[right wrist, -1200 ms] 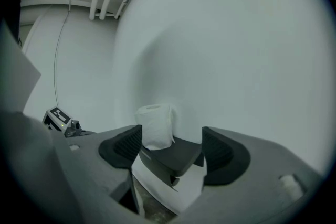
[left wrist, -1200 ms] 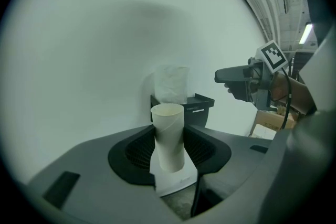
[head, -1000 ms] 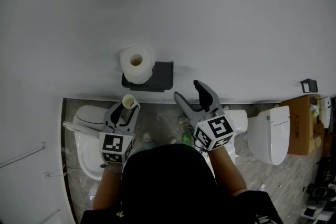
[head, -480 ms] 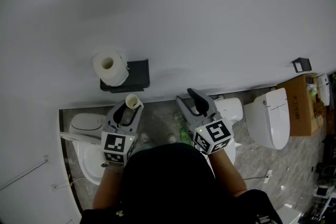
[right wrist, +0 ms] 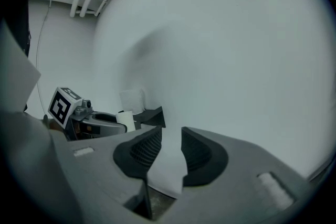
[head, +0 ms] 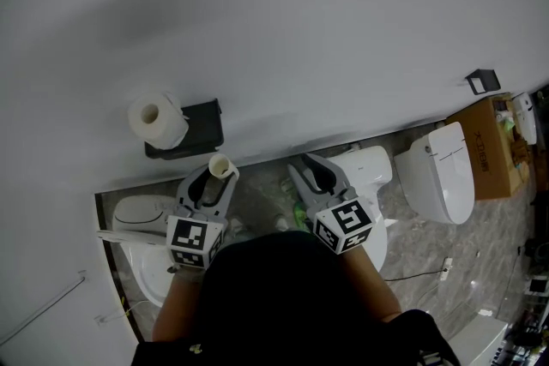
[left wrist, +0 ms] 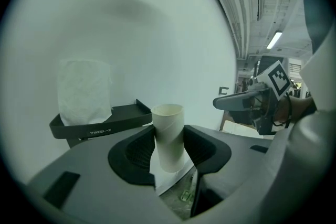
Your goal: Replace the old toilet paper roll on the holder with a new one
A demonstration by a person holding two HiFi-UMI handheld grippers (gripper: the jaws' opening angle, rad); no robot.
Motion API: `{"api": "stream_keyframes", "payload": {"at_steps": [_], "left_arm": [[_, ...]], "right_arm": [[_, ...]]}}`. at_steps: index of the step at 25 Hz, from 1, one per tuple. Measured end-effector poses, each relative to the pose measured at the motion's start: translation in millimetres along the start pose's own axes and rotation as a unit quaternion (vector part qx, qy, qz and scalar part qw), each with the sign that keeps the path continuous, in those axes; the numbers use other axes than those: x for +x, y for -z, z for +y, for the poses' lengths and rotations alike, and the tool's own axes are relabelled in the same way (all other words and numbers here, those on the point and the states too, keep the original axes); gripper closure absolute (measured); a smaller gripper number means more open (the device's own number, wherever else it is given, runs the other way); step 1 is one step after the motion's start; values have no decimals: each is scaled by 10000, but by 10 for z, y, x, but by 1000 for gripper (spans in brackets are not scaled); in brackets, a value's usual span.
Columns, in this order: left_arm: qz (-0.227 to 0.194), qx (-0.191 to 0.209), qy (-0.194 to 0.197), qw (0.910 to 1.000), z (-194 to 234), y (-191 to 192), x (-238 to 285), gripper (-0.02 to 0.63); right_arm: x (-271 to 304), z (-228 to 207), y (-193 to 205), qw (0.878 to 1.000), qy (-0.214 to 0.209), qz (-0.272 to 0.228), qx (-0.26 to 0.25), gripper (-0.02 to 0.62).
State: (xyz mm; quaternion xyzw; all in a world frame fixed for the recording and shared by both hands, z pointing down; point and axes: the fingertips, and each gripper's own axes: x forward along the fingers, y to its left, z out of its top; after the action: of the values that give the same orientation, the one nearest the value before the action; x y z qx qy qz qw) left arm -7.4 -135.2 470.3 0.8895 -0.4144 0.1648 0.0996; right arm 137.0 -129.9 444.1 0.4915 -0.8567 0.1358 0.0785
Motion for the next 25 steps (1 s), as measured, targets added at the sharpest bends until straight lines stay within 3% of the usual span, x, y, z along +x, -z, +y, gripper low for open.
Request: {"api": "stream_keyframes", "payload": {"at_steps": [15,25], "left_arm": [[-22,51,160,9999,-61,-72,101,425],[0,10,134,9999,-1,-47,94,425]], "right_arm": [[-24,-58,30,9999,109,51,-115,532],[38,-61,40,9999,126,69,-40,532]]}}
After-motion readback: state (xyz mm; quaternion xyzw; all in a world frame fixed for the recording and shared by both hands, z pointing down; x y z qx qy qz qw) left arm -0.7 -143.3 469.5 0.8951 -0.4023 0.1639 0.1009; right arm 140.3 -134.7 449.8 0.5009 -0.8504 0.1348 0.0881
